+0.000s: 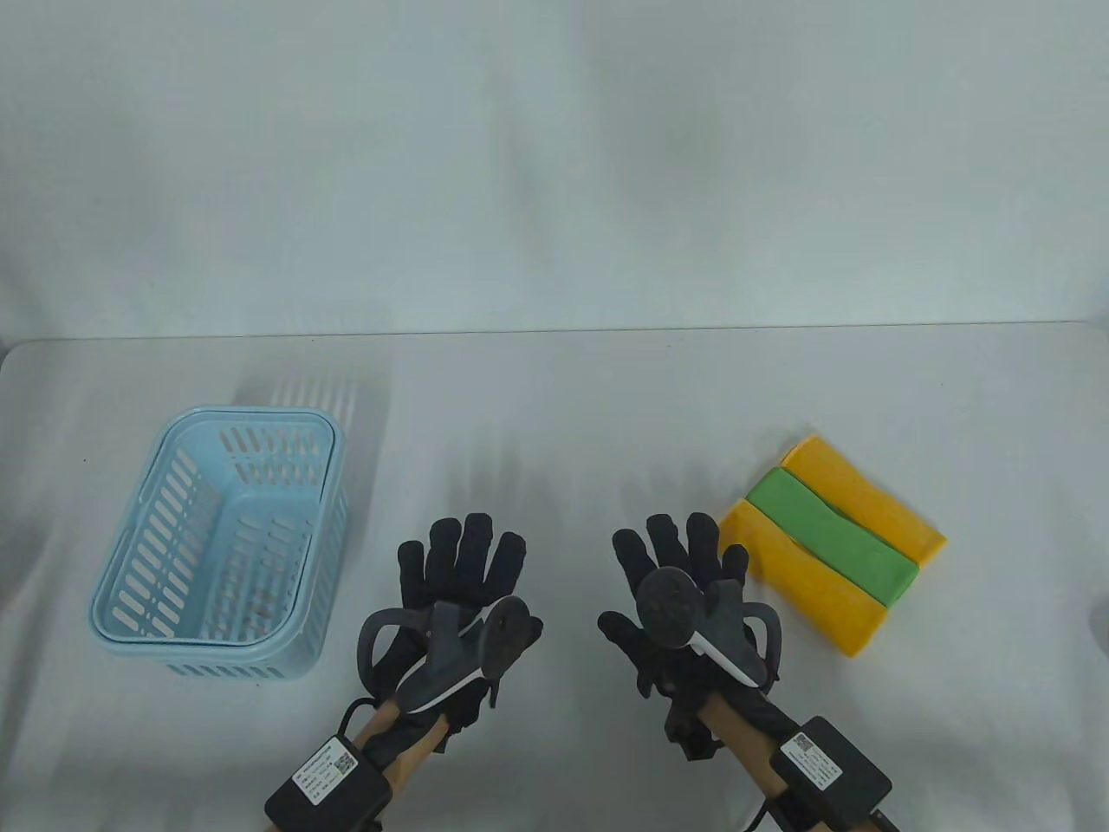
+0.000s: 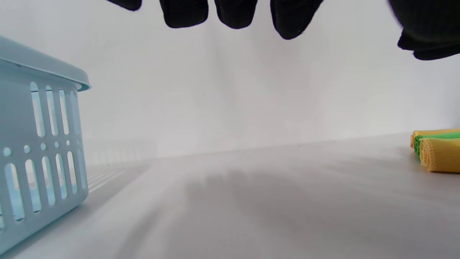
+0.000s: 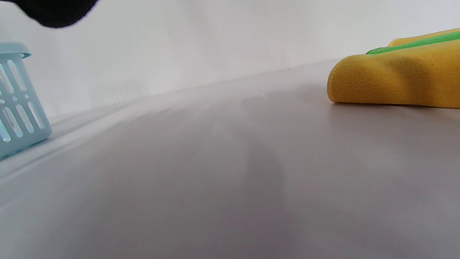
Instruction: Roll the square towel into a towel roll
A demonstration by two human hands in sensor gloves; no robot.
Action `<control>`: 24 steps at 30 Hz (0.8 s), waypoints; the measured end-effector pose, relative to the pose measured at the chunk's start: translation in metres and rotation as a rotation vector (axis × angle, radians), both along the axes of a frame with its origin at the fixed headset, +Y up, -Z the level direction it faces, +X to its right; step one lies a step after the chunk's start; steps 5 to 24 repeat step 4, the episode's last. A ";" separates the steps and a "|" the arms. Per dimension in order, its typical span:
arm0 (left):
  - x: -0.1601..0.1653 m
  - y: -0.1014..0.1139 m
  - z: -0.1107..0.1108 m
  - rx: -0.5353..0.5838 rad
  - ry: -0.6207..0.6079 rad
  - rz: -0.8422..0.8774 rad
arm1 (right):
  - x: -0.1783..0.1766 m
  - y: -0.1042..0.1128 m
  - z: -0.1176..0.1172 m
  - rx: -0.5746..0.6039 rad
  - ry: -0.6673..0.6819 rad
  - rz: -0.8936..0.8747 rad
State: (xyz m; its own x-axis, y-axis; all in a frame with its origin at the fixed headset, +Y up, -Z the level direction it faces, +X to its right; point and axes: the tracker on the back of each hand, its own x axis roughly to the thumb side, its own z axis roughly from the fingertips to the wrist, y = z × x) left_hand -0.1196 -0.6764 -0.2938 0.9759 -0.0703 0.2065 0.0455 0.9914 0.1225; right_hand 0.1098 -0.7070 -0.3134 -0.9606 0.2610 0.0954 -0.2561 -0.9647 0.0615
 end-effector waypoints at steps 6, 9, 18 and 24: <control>-0.001 0.000 0.000 -0.007 -0.002 0.005 | 0.002 0.002 0.000 -0.001 -0.006 -0.014; -0.001 0.000 0.000 -0.007 -0.002 0.005 | 0.002 0.002 0.000 -0.001 -0.006 -0.014; -0.001 0.000 0.000 -0.007 -0.002 0.005 | 0.002 0.002 0.000 -0.001 -0.006 -0.014; -0.001 0.000 0.000 -0.007 -0.002 0.005 | 0.002 0.002 0.000 -0.001 -0.006 -0.014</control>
